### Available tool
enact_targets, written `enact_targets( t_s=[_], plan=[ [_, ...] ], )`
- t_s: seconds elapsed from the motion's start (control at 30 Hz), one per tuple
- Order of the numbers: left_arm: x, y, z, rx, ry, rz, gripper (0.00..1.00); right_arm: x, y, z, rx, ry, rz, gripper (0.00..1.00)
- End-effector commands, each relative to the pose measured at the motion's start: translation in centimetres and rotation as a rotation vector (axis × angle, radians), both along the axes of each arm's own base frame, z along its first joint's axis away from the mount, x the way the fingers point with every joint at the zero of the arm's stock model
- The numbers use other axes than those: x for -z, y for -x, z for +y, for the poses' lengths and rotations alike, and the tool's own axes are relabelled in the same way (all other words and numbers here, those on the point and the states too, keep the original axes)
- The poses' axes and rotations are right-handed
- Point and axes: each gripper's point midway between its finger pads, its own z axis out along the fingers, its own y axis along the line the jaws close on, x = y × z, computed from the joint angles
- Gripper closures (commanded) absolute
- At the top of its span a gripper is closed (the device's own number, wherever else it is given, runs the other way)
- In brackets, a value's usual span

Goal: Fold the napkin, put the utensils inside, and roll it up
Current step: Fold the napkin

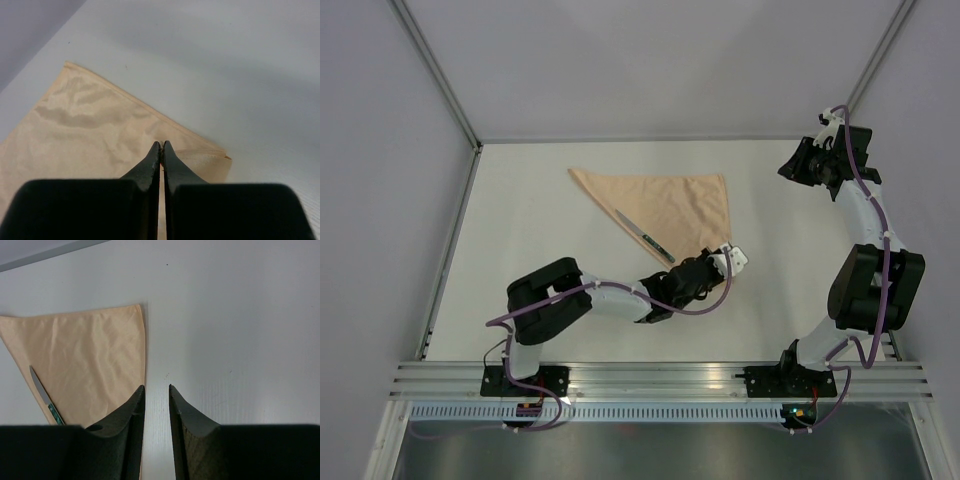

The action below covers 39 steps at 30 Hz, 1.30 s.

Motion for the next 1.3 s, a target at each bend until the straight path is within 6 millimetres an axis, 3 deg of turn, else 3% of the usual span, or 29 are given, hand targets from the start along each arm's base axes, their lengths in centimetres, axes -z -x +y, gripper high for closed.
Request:
enact_targets(
  t_s=[0.0,0.03,0.4,0.67,0.97,1.27],
  plan=[
    [-2.6,-2.3,2.2,-0.122,0.124,0.086,0.98,-1.0,-0.2,-0.1,0.006,-0.014,-0.025,0.69],
    [-3.2,-3.5,3.2,-0.164,0.152,0.101,0.98,-0.9,-0.3,-0.1,0.005,-0.017,-0.022,0.69],
    [-1.9,-12.1,13.7,-0.522,0.225,0.272,0.98,-0.4,-0.4,0.0,0.002,-0.022,-0.009,0.69],
    [-1.1,-16.3,19.8,-0.660,0.285,0.349,0.98,-0.1,-0.5,0.4,-0.010,-0.017,-0.001,0.69],
    [-0.7,-19.0,23.6,-0.740,0.316,0.375,0.98,0.6,-0.5,1.0,-0.024,-0.008,0.013,0.70],
    [0.2,-20.3,25.6,-0.792,0.324,0.405,0.98,0.9,-0.6,1.5,-0.035,0.003,0.018,0.70]
  ],
)
